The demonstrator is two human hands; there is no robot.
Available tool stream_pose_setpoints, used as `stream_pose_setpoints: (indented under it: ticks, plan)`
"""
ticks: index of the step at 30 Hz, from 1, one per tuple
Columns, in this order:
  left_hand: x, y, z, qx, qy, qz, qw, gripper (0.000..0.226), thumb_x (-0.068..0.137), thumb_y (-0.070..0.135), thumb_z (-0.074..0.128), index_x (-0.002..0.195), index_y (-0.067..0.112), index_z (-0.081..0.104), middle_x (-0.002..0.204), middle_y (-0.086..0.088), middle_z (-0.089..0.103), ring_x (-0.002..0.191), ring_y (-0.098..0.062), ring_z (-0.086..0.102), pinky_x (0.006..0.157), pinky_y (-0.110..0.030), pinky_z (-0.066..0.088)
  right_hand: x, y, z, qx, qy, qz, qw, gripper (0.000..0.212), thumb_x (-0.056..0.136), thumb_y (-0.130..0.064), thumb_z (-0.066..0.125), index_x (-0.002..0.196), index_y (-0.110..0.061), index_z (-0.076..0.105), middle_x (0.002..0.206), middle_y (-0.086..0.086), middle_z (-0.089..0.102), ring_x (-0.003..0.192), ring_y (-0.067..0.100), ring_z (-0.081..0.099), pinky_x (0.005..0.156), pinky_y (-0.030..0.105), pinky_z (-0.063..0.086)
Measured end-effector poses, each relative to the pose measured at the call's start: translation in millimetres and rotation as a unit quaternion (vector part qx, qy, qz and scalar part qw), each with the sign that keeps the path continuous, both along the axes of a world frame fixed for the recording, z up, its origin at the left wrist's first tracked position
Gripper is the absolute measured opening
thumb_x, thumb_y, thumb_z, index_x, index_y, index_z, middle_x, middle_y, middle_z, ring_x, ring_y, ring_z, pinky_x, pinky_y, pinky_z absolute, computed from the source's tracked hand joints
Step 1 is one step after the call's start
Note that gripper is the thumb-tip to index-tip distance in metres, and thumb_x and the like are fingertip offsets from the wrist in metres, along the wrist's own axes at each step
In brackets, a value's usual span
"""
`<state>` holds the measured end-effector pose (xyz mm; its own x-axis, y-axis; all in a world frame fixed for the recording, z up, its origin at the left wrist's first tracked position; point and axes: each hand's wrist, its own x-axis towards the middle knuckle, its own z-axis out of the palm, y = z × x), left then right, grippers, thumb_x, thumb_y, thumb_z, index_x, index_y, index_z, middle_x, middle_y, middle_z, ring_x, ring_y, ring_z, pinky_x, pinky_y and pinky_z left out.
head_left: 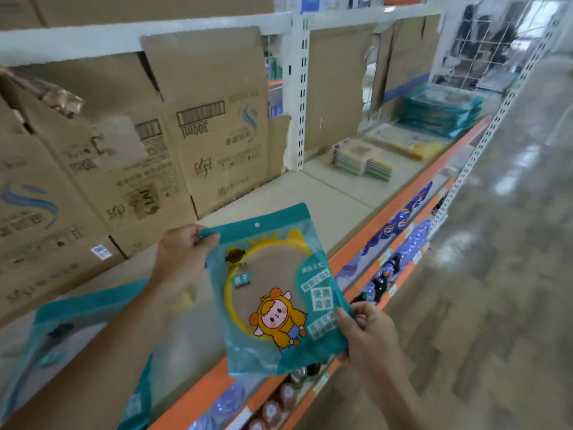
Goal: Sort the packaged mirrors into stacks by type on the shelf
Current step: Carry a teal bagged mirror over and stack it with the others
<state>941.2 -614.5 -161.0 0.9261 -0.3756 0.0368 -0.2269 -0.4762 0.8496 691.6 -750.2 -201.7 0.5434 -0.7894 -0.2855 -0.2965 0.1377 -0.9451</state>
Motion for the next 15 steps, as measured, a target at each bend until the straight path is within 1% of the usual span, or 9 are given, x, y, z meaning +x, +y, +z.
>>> stream_pose_setpoints:
  ticks: [2,4,6,9,11,13,15]
  plan:
    - [-4.3,-28.6,-1.2,0.003,-0.006,-0.017,1.0,0.014,0.087,0.026,0.066,0.074,0.024,0.064,0.077,-0.009,0.071,0.076,-0.029,0.068,0.074,-0.051,0.057,-8.9,-22.0,-2.3,0.006,-0.01,-0.021,1.0,0.013,0.092,-0.013,0.059,0.083,-0.004,0.057,0.071,0.016,0.067,0.047,0.015,0.06,0.04,0.026,0.045]
    - [-10.4,-58.0,-2.0,0.004,-0.006,-0.037,0.999,0.013,0.088,0.024,0.065,0.075,0.022,0.064,0.077,-0.01,0.071,0.076,-0.028,0.069,0.074,-0.049,0.057,-17.6,-43.6,-6.5,0.016,-0.013,-0.04,0.999,0.012,0.091,-0.013,0.06,0.082,-0.006,0.058,0.071,0.017,0.068,0.05,0.02,0.061,0.041,0.027,0.045]
    - [-16.2,-86.2,-3.6,0.005,-0.004,-0.056,0.998,0.011,0.088,0.022,0.064,0.077,0.02,0.065,0.077,-0.01,0.071,0.074,-0.027,0.069,0.073,-0.046,0.058,-26.2,-63.5,-11.1,0.024,-0.016,-0.06,0.998,0.013,0.091,-0.012,0.06,0.079,-0.008,0.057,0.066,0.011,0.069,0.05,0.018,0.061,0.041,0.026,0.044]
    - [-24.0,-126.3,-8.1,0.003,0.003,-0.075,0.997,0.01,0.087,0.022,0.065,0.079,0.018,0.067,0.072,-0.009,0.07,0.065,-0.024,0.065,0.07,-0.042,0.058,-37.8,-92.2,-17.5,0.033,-0.022,-0.088,0.995,0.016,0.091,-0.009,0.06,0.076,-0.006,0.054,0.055,0.003,0.064,0.042,0.012,0.057,0.036,0.023,0.042]
    - [-29.6,-151.0,-12.4,-0.002,0.011,-0.085,0.996,0.01,0.087,0.02,0.066,0.077,0.018,0.067,0.068,-0.007,0.067,0.058,-0.02,0.06,0.067,-0.038,0.054,-45.8,-111.0,-22.2,0.033,-0.016,-0.103,0.994,0.018,0.091,-0.009,0.06,0.075,-0.007,0.053,0.051,0.0,0.063,0.041,0.011,0.056,0.036,0.023,0.042]
    - [-36.9,-173.7,-16.0,-0.008,0.022,-0.093,0.995,0.008,0.087,0.019,0.066,0.079,0.016,0.067,0.068,-0.006,0.066,0.057,-0.017,0.059,0.066,-0.034,0.054,-54.8,-128.7,-25.6,0.031,-0.016,-0.12,0.992,0.017,0.09,-0.01,0.06,0.075,-0.009,0.053,0.054,0.001,0.063,0.042,0.011,0.056,0.037,0.023,0.042]
    - [-44.1,-194.2,-18.7,-0.023,0.038,-0.099,0.994,0.009,0.088,0.017,0.065,0.079,0.015,0.067,0.071,-0.008,0.067,0.06,-0.016,0.06,0.063,-0.03,0.055,-63.3,-145.1,-25.5,0.027,-0.02,-0.131,0.991,0.016,0.09,-0.01,0.061,0.076,-0.008,0.054,0.06,0.005,0.065,0.042,0.011,0.056,0.037,0.023,0.042]
